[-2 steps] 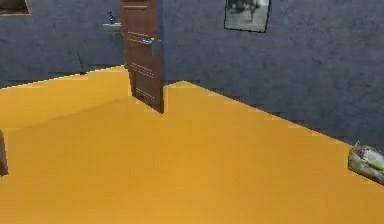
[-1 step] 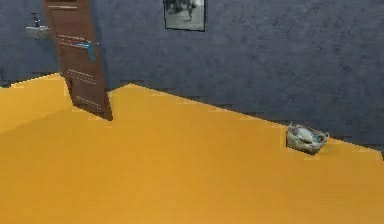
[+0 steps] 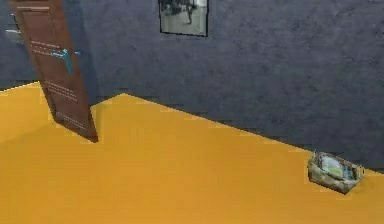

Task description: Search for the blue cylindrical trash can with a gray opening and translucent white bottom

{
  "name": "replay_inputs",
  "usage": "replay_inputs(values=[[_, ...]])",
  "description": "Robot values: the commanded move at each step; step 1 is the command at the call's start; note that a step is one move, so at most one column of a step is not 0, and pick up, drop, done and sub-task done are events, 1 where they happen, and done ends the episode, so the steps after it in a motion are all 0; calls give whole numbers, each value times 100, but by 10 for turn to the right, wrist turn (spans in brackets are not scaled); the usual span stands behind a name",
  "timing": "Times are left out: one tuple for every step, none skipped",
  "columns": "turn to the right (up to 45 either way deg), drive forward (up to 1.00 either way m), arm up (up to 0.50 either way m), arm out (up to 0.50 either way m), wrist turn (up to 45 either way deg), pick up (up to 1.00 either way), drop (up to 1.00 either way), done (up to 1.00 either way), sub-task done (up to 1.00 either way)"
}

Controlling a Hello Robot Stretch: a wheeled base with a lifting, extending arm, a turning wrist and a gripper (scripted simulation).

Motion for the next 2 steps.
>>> replay_inputs(values=[[-450,0,0,0,0,0,0,0,0],[-90,0,0,0,0,0,0,0,0]])
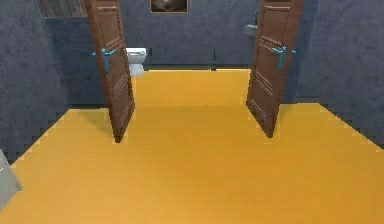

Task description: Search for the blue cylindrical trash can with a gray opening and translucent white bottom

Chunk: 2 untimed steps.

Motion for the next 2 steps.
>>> replay_inputs(values=[[0,100,0,0,0,0,0,0,0],[-30,0,0,0,0,0,0,0,0]])
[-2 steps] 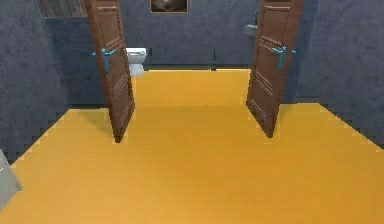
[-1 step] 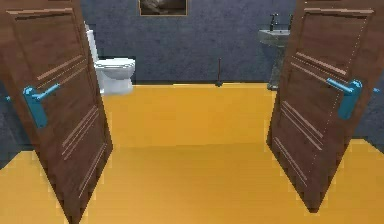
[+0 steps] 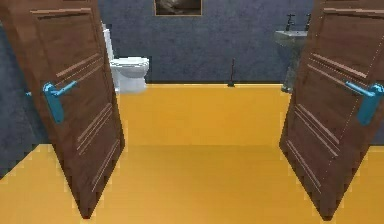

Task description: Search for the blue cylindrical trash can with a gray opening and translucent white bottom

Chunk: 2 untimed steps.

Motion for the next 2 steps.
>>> replay_inputs(values=[[0,100,0,0,0,0,0,0,0],[-30,0,0,0,0,0,0,0,0]])
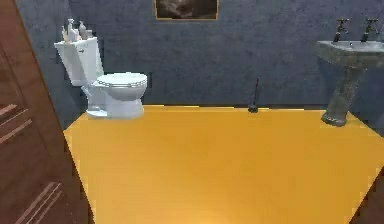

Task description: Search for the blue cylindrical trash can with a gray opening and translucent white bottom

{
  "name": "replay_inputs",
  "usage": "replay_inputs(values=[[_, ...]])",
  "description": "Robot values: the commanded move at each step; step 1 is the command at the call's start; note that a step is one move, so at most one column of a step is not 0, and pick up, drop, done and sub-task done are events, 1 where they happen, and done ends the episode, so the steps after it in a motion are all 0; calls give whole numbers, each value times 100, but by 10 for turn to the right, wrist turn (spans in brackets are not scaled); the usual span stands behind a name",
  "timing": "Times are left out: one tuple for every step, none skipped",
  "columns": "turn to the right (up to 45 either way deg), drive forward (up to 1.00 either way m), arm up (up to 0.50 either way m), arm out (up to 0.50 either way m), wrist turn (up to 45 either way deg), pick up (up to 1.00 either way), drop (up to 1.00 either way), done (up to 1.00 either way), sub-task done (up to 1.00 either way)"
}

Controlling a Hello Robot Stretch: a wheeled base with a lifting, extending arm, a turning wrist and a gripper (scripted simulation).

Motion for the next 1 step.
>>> replay_inputs(values=[[0,50,0,0,0,0,0,0,0]])
